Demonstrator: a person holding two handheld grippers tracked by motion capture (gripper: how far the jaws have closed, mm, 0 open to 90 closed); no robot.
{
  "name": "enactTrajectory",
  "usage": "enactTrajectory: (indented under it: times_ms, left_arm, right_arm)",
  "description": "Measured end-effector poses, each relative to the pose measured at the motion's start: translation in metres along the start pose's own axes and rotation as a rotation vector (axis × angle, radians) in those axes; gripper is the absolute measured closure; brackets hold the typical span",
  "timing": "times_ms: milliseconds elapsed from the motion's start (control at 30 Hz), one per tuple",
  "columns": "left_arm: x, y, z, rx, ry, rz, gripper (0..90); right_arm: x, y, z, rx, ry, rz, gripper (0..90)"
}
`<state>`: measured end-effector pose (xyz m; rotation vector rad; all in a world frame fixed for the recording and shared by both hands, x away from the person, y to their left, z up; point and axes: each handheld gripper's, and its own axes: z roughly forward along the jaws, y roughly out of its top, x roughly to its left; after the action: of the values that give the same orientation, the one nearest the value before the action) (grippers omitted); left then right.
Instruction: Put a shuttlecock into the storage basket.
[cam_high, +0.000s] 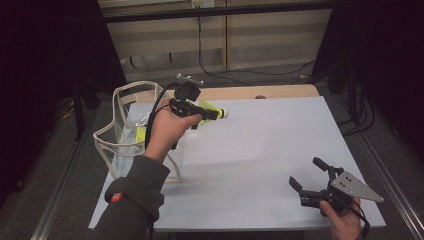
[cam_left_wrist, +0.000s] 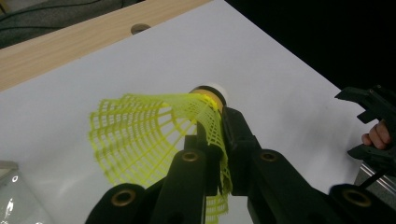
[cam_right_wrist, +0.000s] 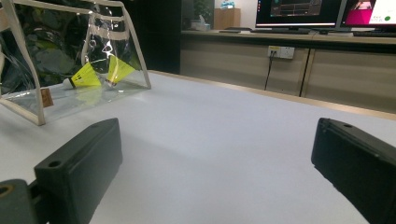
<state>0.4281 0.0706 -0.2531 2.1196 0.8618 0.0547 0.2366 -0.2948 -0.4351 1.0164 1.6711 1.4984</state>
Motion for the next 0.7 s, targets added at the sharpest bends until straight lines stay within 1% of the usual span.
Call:
enactTrajectory:
  times_ms: [167,333,367,400,433,667,700]
  left_arm:
    - [0.001,0.001,-0.005,0.005,0.004,-0.001,86.9]
    - [0.003,0.002,-0.013,-0.005,0.016,-0.006,86.9]
    - [0.003,0.002,-0.015,-0.01,0.02,-0.013,86.9]
    - [0.004,0.002,-0.017,-0.003,0.024,-0.004,86.9]
    - [0.005,0.002,-0.019,-0.011,0.027,-0.014,86.9]
    - [0.009,0.002,-0.029,-0.009,0.042,-0.008,86.9]
    - [0.009,0.002,-0.031,-0.016,0.043,-0.018,86.9]
  right_arm:
    - [0.0,0.0,0.0,-0.002,0.003,-0.001,1.8]
    - [0.0,0.0,0.0,-0.001,0.001,0.0,1.8]
    - [0.0,0.0,0.0,0.0,0.0,0.0,1.8]
    - [0.0,0.0,0.0,0.0,0.001,0.0,1.8]
    - [0.0,0.0,0.0,-0.001,0.002,-0.001,1.8]
    - [0.0,0.0,0.0,-0.002,0.001,0.0,1.8]
    - [0.0,0.0,0.0,-0.003,0.003,0.001,1.8]
